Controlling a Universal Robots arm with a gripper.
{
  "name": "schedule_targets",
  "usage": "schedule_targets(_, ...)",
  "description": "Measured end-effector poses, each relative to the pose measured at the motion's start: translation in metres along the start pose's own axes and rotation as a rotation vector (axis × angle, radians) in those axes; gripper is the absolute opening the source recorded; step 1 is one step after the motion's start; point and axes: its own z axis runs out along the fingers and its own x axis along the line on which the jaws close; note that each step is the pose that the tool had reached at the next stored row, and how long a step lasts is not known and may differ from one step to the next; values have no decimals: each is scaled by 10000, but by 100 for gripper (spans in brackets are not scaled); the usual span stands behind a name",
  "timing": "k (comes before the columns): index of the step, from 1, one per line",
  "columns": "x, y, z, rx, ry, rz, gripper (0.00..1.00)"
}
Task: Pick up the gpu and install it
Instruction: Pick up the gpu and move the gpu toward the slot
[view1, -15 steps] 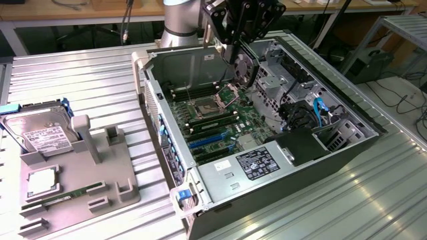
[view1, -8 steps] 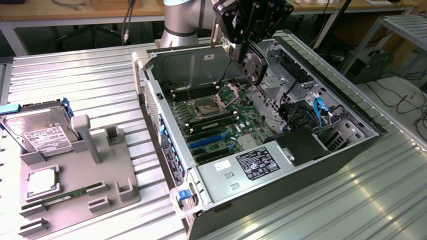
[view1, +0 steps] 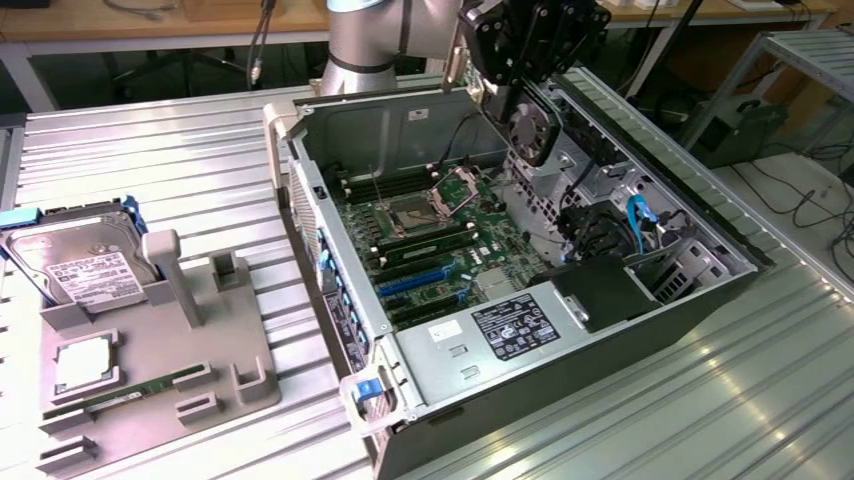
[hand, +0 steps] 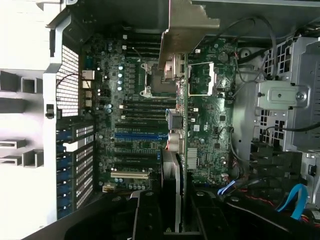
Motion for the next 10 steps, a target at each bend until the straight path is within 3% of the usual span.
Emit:
schedule_targets(6, -185, -3, 8, 1, 0, 16, 28)
schedule_targets(10, -191, -3, 8, 1, 0, 18, 28)
